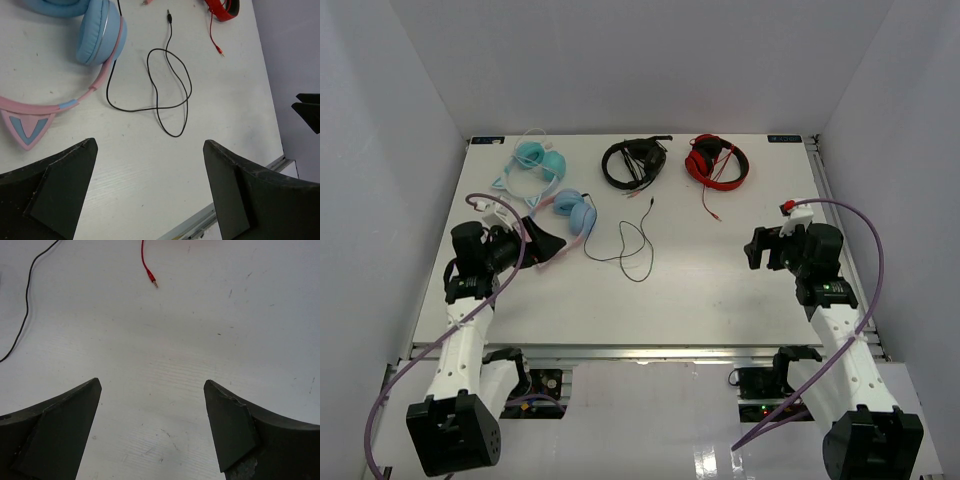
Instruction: Wrap the headphones
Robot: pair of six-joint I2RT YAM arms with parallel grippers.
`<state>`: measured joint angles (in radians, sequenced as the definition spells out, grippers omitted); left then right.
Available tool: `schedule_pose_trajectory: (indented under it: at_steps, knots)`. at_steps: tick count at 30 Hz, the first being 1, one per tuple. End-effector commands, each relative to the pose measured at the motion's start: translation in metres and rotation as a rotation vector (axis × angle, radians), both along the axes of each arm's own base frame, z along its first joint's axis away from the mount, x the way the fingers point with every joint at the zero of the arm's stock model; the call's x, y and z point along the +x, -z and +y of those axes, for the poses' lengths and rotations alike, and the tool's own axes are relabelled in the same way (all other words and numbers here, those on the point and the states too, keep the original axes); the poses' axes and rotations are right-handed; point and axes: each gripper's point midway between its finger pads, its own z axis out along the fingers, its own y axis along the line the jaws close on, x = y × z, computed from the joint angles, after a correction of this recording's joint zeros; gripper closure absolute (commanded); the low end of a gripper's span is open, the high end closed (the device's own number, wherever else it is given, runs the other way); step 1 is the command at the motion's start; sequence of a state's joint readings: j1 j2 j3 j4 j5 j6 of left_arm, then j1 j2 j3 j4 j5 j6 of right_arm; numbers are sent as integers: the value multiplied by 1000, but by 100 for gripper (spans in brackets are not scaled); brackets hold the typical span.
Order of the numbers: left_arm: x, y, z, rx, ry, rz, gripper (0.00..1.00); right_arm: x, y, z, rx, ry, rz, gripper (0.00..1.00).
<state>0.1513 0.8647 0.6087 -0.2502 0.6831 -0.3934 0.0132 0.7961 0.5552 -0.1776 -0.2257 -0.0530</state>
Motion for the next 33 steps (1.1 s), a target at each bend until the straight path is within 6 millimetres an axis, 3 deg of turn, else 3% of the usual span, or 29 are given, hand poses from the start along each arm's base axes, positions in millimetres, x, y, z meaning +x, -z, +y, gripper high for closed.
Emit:
schedule_pose_trajectory:
  at_steps: [1,3,5,8,11,13,16,17,27,33]
  knots:
    - [5,-10,3,8,-19,-44,2,-10,-34,41,-76,-381,-180,10]
    - [8,-4,9,24,-55,-22,2,-39,-30,74,-55,-694,-216,10]
    - [12,1,15,40,-93,3,2,-55,-17,87,4,-801,-197,10]
    - [16,13,34,67,-221,79,2,-52,4,81,-23,-783,-149,10]
    - [22,48,64,117,-404,263,2,-42,18,70,-79,-717,-111,9]
    - [23,76,78,148,-479,439,2,-45,22,71,-75,-748,-98,6]
    - [29,93,96,195,-572,598,2,-49,18,76,-65,-794,-107,0]
    - [30,103,98,207,-579,641,3,-51,18,77,-64,-807,-113,0]
    - [81,134,112,267,-559,694,11,-57,13,80,-63,-839,-141,0]
    - [102,163,119,321,-525,743,24,-58,15,81,-61,-844,-133,0]
